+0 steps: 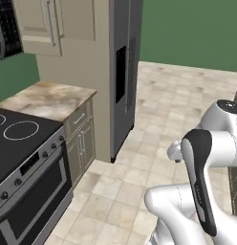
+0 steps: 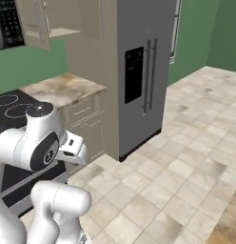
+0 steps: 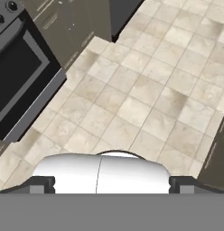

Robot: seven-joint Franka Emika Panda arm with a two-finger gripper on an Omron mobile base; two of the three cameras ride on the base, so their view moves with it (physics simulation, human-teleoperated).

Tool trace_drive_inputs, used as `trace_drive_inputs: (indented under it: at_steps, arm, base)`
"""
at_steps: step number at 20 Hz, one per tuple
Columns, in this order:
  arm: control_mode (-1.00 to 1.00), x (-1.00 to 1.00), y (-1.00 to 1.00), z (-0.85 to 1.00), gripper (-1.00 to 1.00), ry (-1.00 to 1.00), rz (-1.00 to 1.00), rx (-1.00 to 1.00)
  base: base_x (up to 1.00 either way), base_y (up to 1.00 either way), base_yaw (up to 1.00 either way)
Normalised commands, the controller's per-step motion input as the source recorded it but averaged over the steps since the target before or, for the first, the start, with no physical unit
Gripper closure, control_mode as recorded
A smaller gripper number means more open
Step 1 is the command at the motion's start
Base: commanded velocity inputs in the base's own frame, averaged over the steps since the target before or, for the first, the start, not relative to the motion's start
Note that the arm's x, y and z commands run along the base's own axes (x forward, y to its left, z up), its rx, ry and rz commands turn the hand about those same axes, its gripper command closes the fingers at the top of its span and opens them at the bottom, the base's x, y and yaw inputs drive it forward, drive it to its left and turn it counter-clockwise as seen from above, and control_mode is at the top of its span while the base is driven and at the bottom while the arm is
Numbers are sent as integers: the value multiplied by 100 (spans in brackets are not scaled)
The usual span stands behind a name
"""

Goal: Move the cutting board and knife to the sink. Then move spray from the cabinet to the counter.

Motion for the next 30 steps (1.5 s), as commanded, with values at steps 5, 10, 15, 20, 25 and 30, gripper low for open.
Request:
trace_drive_inputs:
  at_steps: [5, 10, 15, 20, 25, 30]
  arm:
    - [100, 0, 0, 0, -100, 0, 0, 0]
    - [100, 0, 0, 0, -100, 0, 0, 0]
    - [100, 0, 0, 0, -100, 0, 0, 0]
    - [100, 0, 0, 0, -100, 0, 0, 0]
    - [100, 0, 0, 0, -100, 0, 0, 0]
    - [100, 0, 0, 0, -100, 0, 0, 0]
  base:
    - [91, 0, 0]
    - [91, 0, 0]
    - [93, 0, 5]
    - [91, 0, 23]
    - [81, 0, 39]
    - [62, 0, 62]
